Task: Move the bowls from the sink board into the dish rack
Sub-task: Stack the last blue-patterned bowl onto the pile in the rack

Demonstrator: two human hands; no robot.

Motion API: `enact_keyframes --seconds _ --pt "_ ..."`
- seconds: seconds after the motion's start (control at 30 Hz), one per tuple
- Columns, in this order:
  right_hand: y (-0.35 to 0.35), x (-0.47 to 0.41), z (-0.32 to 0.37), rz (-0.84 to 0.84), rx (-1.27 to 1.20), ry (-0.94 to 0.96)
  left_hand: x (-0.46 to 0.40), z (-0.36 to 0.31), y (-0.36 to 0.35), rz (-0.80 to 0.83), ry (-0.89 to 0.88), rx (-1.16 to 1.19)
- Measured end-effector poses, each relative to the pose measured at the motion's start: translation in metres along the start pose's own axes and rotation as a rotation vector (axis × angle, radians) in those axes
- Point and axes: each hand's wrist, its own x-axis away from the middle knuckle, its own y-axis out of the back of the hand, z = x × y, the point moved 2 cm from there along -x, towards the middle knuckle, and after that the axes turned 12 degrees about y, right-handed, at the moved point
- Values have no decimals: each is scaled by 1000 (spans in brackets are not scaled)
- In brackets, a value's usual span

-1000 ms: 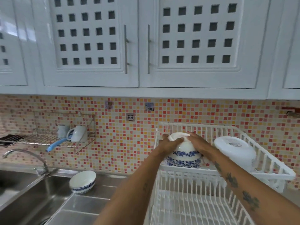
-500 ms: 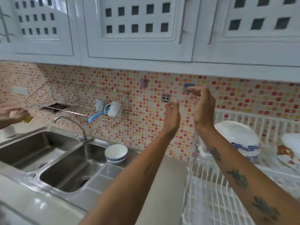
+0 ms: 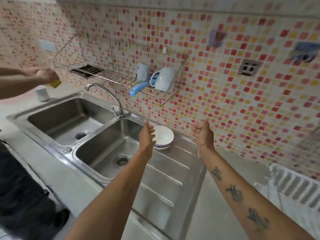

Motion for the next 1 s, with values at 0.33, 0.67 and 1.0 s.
enact_keyframes --seconds 0.33,0.67,1.0 --pt "-44 -71 -115 59 159 -191 -99 8 36 -120 16 28" --pt "-62 -114 -197 5 43 -313 -189 27 48 -104 132 117" --pt "-88 -121 -233 33 29 -225 -211 62 24 -31 167 93"
